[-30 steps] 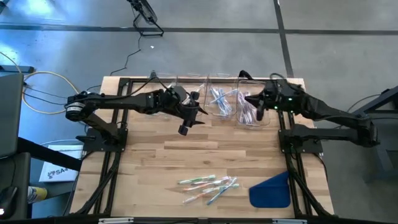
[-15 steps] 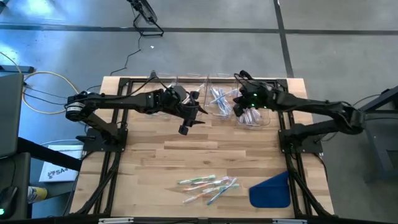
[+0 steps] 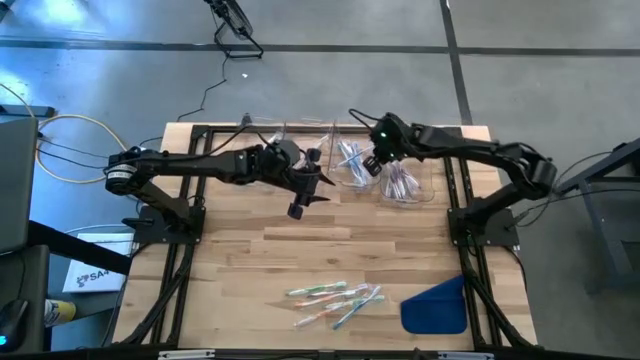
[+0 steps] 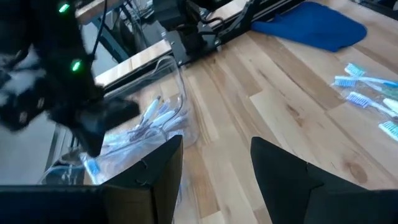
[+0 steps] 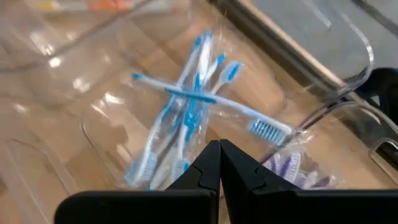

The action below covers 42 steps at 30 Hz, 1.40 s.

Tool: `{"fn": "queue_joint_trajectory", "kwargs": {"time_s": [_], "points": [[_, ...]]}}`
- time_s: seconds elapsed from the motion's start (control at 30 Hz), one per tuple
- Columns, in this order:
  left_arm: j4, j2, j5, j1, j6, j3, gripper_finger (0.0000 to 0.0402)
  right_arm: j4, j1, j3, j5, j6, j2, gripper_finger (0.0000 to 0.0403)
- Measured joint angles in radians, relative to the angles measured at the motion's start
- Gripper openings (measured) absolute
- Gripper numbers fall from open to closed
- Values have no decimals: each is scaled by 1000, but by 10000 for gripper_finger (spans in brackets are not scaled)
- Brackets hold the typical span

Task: Pick & Place Toothbrushes
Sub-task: Put the blue toothbrush into the middle right transparent bin, then put the green toothbrush into the left transparent bin

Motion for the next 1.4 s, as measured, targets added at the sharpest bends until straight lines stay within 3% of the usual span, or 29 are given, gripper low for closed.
{"fn": "queue_joint_trajectory", "kwargs": {"time_s": [0.17,0.43,0.6,0.87,1.07,1.27,1.4], "points": [[4,0,3,-14,11,0,184,-91,-2,100,2,-46,112,2],[-13,-30,0,-45,25,2,184,-126,-43,136,1,-63,231,2],[-24,-67,-12,-46,46,0,184,-113,-50,136,85,-101,252,2],[-21,-91,-22,-46,46,2,184,22,-111,136,110,-134,252,2],[-67,-95,-25,-44,46,1,184,43,-119,136,-8,-110,221,2],[-115,-95,-56,-44,53,1,184,24,-52,124,-20,-79,108,2],[-128,-95,-87,-45,53,1,184,184,14,47,-24,-63,7,2]]}}
